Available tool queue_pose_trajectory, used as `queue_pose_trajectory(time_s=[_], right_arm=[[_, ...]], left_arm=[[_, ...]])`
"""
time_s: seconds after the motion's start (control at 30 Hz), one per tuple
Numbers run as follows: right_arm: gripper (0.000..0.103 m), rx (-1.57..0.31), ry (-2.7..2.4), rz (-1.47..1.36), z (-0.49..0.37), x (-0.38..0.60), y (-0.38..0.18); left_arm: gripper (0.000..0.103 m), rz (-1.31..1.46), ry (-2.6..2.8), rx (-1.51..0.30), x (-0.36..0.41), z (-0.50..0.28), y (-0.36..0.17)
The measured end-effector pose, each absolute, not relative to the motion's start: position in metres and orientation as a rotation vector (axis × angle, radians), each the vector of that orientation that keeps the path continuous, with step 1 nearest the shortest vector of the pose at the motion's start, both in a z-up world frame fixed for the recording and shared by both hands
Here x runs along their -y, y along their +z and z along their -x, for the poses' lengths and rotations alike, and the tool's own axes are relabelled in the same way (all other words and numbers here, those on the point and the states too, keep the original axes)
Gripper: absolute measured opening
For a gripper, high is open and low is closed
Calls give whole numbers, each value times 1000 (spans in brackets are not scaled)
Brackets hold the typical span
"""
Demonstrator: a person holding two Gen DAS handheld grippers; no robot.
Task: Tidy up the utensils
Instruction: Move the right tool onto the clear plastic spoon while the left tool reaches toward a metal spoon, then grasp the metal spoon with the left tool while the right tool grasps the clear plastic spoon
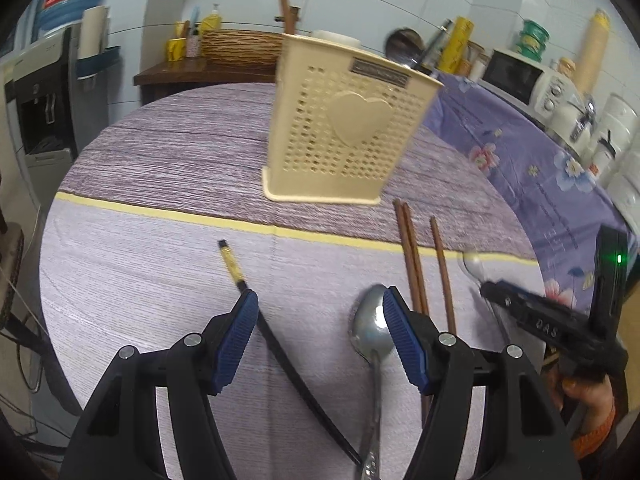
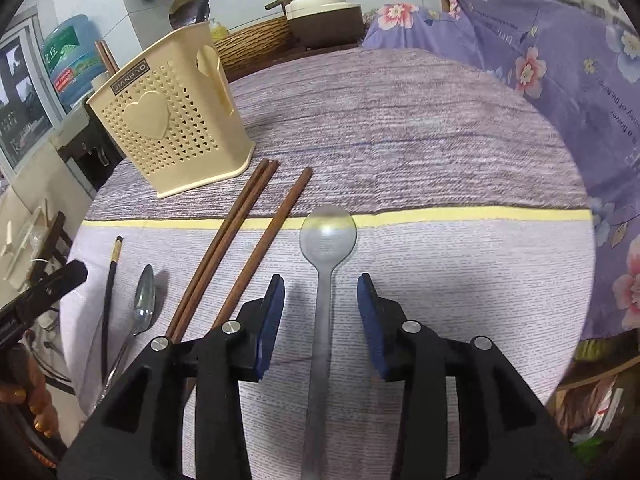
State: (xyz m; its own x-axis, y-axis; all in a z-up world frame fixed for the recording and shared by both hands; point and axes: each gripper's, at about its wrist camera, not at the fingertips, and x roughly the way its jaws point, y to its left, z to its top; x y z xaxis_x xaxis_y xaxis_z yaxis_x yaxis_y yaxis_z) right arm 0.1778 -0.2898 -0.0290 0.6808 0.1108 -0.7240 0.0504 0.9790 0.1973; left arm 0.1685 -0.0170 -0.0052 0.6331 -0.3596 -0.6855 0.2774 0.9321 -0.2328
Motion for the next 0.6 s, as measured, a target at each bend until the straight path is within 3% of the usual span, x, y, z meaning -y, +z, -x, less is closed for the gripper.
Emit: queue_pose_trajectory(time_s=[0.6], right_arm=[[39, -822, 31, -221, -171, 297, -27]], left_arm=[[59, -188, -397, -917, 73, -169, -38]])
